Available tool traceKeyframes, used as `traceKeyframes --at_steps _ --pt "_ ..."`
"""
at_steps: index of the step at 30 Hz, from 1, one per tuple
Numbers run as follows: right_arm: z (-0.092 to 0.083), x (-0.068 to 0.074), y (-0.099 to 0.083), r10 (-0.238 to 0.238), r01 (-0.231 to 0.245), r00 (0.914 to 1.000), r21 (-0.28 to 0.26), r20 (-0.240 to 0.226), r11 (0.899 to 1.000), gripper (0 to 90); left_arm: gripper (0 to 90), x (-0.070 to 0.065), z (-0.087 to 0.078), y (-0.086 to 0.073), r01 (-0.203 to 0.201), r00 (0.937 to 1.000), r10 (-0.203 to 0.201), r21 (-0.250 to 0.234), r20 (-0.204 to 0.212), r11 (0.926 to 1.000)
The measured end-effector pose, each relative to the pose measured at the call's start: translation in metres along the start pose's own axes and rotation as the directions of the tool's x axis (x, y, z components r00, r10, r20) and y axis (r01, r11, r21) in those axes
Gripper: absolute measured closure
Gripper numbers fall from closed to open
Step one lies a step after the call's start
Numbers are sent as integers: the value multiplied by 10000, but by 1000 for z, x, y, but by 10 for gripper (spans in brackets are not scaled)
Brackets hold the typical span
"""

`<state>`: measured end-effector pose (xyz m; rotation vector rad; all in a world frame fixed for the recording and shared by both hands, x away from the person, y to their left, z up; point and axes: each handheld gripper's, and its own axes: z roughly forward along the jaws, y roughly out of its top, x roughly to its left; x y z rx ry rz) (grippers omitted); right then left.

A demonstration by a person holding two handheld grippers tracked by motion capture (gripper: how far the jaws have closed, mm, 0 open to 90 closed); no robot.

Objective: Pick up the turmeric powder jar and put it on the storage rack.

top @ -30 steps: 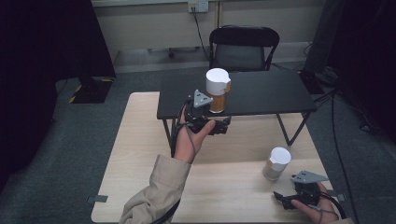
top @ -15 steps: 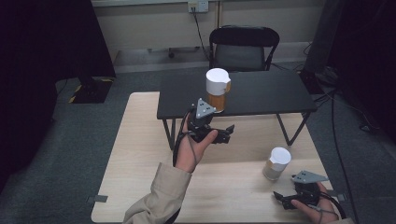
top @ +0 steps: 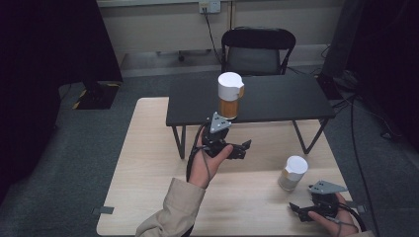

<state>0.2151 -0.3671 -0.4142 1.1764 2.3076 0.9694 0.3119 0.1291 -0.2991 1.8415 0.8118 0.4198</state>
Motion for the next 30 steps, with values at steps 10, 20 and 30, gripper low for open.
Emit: traceKeyframes --at_steps 10,20,30 --pt "0 0 0 -3 3 10000 1 1 10000 0 18 2 9 -24 142 9996 -145 99 236 9998" --pt "0 0 0 0 0 10000 -1 -1 10000 0 18 4 18 -42 251 9990 -262 294 366 9993" --pt "0 0 0 1 -1 10000 -1 -1 10000 0 20 6 23 -56 345 9983 -361 360 468 9988"
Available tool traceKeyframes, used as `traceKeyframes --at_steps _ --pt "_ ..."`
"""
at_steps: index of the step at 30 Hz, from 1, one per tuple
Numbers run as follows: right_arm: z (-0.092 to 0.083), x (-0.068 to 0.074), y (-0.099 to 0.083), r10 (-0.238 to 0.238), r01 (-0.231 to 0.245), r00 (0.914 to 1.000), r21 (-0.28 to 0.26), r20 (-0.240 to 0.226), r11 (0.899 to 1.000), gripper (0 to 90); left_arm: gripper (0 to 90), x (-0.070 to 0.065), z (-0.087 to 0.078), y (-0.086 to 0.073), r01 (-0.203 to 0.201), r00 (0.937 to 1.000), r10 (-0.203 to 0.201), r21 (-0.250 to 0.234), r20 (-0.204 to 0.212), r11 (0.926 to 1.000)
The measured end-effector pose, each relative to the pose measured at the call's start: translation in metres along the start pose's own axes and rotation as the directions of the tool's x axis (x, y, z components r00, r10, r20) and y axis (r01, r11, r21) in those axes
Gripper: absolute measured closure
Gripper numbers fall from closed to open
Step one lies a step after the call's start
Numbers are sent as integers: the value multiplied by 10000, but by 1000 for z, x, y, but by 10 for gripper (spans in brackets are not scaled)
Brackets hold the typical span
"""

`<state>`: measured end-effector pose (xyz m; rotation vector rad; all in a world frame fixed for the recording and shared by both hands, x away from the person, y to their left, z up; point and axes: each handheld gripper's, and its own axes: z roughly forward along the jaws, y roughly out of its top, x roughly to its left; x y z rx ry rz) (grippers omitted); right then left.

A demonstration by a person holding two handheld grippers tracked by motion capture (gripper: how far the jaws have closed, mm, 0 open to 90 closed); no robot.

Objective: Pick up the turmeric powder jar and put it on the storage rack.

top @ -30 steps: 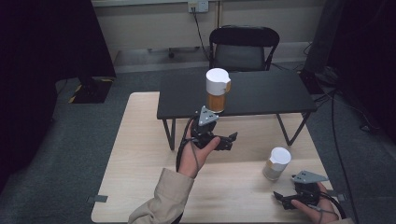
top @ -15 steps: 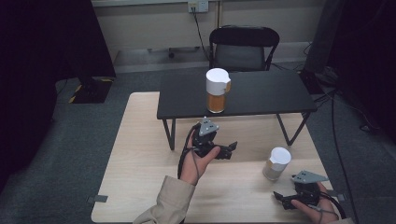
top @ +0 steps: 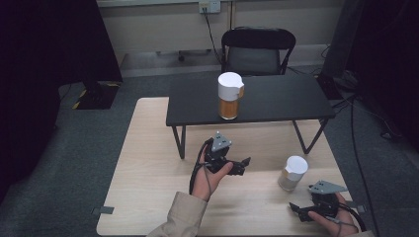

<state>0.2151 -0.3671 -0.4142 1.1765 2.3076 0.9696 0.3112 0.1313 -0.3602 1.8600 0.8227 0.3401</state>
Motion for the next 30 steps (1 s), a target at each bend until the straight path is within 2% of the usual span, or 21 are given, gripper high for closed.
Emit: traceKeyframes --at_steps 10,23,30 --pt "0 0 0 0 0 10000 1 1 10000 0 22 4 -1 -11 18 10000 -17 117 -85 9999" --pt "0 0 0 1 -1 10000 0 2 10000 0 23 11 -4 -31 400 9989 -394 261 -233 9989" --pt "0 0 0 1 -1 10000 1 2 10000 0 23 14 -8 -41 476 9985 -465 348 -302 9983"
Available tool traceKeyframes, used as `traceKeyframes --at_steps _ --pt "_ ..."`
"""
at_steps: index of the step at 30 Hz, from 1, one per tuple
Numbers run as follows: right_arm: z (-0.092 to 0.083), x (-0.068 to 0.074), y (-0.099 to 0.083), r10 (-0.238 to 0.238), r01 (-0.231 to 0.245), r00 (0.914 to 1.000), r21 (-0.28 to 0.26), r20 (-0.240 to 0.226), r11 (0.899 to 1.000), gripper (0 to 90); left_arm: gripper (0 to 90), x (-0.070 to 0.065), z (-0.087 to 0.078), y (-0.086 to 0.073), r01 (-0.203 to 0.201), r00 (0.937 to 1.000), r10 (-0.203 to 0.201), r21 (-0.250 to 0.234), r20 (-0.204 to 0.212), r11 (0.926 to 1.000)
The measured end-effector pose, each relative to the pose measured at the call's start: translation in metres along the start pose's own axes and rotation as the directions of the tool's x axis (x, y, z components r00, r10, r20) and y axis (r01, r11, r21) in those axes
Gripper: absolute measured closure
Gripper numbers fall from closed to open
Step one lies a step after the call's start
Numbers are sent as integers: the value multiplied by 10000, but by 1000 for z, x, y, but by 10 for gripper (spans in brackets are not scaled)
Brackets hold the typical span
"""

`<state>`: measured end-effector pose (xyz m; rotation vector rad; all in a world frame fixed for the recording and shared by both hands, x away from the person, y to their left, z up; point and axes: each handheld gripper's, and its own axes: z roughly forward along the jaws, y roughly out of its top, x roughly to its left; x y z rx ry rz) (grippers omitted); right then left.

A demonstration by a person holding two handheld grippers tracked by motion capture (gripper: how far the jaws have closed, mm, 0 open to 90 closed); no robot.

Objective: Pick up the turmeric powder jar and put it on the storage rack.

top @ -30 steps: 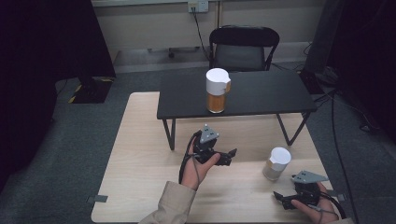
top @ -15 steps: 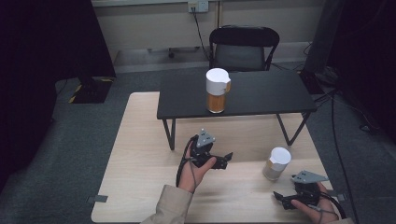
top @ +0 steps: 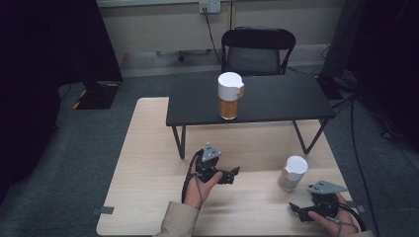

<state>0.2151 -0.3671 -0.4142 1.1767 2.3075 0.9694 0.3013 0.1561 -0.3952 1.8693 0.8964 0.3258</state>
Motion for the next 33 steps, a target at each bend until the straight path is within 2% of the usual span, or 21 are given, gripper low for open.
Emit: traceKeyframes --at_steps 33 --pt "0 0 0 3 -3 10000 -1 -1 10000 0 24 25 -33 -44 524 9980 -503 532 -395 9972"
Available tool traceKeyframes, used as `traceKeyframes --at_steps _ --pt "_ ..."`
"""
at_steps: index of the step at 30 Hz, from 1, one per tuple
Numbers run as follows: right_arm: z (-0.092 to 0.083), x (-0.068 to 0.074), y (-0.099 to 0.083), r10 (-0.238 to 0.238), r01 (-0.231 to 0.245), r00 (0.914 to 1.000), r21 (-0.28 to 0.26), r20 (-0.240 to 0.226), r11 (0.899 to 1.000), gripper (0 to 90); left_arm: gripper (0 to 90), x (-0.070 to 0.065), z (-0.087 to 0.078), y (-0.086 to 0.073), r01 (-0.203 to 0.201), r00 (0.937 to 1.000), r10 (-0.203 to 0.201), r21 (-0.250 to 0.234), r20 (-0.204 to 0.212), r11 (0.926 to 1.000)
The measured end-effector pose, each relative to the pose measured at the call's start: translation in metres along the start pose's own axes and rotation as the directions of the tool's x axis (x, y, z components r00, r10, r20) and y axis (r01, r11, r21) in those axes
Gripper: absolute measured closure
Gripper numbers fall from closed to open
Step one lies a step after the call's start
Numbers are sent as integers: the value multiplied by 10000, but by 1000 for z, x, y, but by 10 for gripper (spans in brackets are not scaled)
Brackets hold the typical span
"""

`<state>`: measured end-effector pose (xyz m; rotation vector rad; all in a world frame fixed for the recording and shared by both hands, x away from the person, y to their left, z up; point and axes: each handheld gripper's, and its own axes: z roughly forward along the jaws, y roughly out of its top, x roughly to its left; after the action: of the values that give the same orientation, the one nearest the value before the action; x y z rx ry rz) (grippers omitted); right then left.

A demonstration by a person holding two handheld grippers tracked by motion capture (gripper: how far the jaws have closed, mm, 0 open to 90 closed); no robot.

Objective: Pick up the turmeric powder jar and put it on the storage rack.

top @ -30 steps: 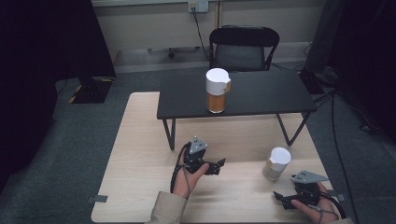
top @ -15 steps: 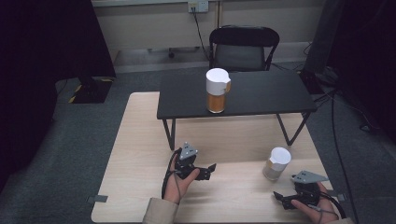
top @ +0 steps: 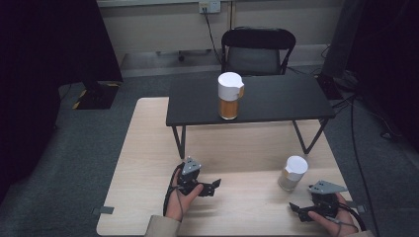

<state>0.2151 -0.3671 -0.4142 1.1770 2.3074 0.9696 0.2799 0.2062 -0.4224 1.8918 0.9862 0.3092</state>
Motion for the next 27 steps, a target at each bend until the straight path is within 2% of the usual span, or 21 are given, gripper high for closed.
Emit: traceKeyframes --at_steps 10,18,27 --pt "0 0 0 -1 1 10000 1 1 10000 0 25 5 -7 -6 -2 9998 10 337 -216 9994" --pt "0 0 0 -3 3 10000 1 1 10000 0 25 7 -15 -9 -331 9981 367 728 -491 9968" --pt "0 0 0 -5 5 10000 4 -3 10000 0 25 9 -18 -11 -570 9969 630 1196 -470 9912"
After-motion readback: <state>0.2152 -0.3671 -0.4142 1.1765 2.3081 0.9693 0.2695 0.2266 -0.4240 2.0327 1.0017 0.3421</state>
